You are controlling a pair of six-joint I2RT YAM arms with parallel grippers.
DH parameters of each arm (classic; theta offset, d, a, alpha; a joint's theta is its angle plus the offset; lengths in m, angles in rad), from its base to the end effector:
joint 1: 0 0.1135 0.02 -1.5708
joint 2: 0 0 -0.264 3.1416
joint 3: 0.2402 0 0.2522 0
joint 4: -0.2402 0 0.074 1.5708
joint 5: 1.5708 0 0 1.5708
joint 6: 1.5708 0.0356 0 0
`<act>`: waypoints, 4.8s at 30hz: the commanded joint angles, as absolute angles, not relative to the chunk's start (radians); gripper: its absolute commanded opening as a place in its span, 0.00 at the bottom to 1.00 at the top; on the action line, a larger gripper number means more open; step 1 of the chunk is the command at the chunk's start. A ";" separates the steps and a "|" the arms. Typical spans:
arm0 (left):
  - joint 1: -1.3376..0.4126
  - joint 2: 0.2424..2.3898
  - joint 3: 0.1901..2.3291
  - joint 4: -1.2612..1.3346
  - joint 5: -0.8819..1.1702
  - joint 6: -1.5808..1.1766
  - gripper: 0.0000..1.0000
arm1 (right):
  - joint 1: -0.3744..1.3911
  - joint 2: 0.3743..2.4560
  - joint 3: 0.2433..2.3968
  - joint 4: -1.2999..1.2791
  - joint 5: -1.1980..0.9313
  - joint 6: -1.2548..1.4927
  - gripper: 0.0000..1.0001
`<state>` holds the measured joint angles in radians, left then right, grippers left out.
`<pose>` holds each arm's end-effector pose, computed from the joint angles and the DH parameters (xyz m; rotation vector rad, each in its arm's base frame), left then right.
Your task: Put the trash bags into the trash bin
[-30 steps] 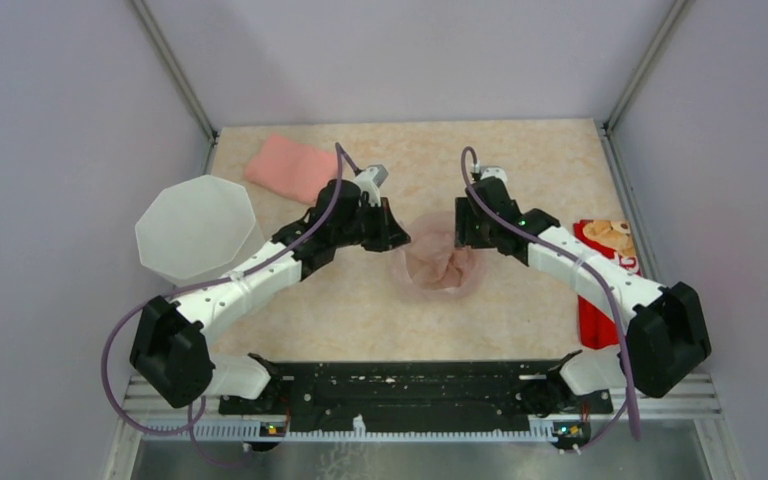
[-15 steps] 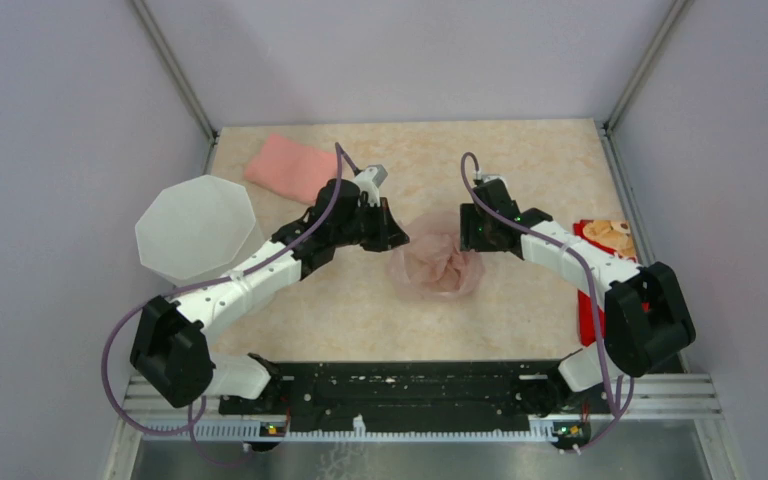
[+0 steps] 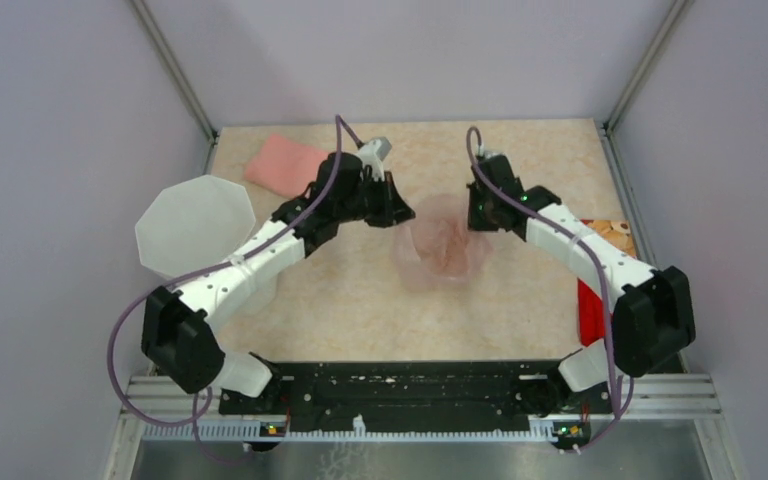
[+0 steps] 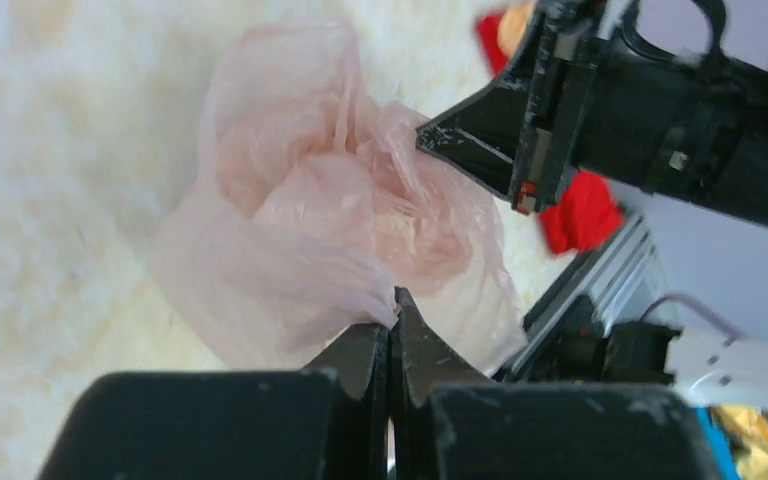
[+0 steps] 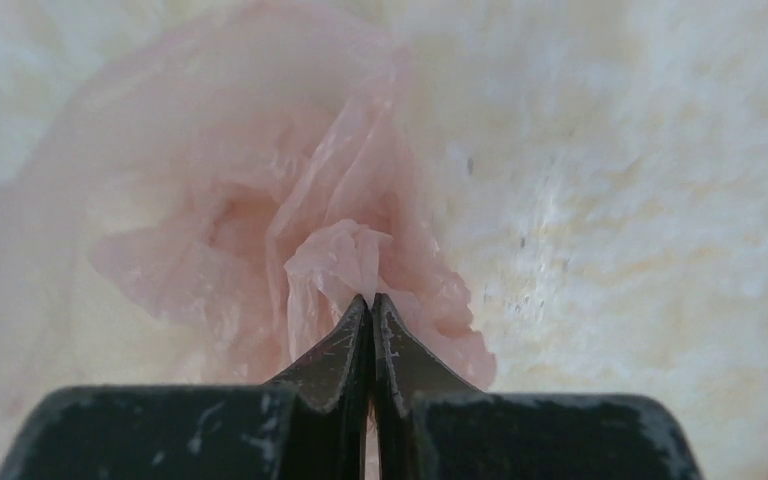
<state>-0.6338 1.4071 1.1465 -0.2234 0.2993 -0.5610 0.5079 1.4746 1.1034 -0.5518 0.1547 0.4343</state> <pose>0.2554 -0.2008 0.3186 0.2792 2.1827 -1.0178 0.2740 0.1462 0.2563 -0.0268 2.4898 0.2074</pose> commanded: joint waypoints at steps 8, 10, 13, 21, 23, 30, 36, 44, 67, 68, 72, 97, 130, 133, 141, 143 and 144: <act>-0.597 1.394 1.721 -0.228 0.308 -0.429 0.01 | 0.525 1.204 1.747 -0.566 0.239 0.335 0.00; -0.592 1.462 1.624 -0.279 0.282 -0.420 0.00 | 0.542 1.243 1.546 -0.539 0.210 0.352 0.00; -0.575 1.515 1.449 -0.316 0.415 -0.476 0.00 | 0.572 1.325 1.232 -0.499 0.109 0.439 0.00; -0.574 1.339 1.467 -0.291 0.335 -0.420 0.00 | 0.602 1.161 1.362 -0.584 0.228 0.396 0.00; -0.574 1.336 1.455 -0.283 0.332 -0.421 0.00 | 0.601 1.181 1.399 -0.606 0.221 0.381 0.00; -0.574 1.289 1.292 -0.192 0.392 -0.476 0.00 | 0.601 1.155 1.271 -0.576 0.184 0.425 0.05; -0.576 1.276 1.235 -0.191 0.444 -0.464 0.00 | 0.602 1.112 1.140 -0.544 0.148 0.459 0.30; -0.577 1.252 1.048 -0.167 0.477 -0.471 0.00 | 0.647 1.147 1.070 -0.507 0.112 0.421 0.62; -0.549 1.249 1.037 -0.318 0.272 -0.483 0.00 | 0.639 1.566 1.283 -0.287 -0.179 -0.144 0.83; -0.545 1.251 1.040 -0.322 0.275 -0.481 0.00 | 0.639 1.581 1.296 -0.291 -0.192 -0.153 0.83; -0.527 1.260 1.052 -0.334 0.284 -0.477 0.00 | 0.640 1.633 1.329 -0.292 -0.229 -0.172 0.82; -0.487 1.282 1.101 -0.338 0.325 -0.474 0.00 | 0.620 1.639 1.395 -0.418 -0.030 0.006 0.01; -0.476 1.412 1.078 -0.235 0.390 -0.506 0.00 | 0.596 1.398 1.218 -0.476 0.027 0.289 0.43; -0.474 1.422 1.088 -0.235 0.394 -0.503 0.00 | 0.597 1.414 1.243 -0.480 0.038 0.247 0.61; -0.472 1.442 1.115 -0.238 0.402 -0.502 0.00 | 0.588 1.493 1.266 -0.458 0.067 0.091 0.77; -0.471 1.446 1.121 -0.240 0.405 -0.502 0.00 | 0.580 1.517 1.270 -0.457 0.032 0.047 0.77; -0.472 1.447 1.122 -0.241 0.405 -0.502 0.00 | 0.580 1.524 1.271 -0.462 0.013 0.026 0.76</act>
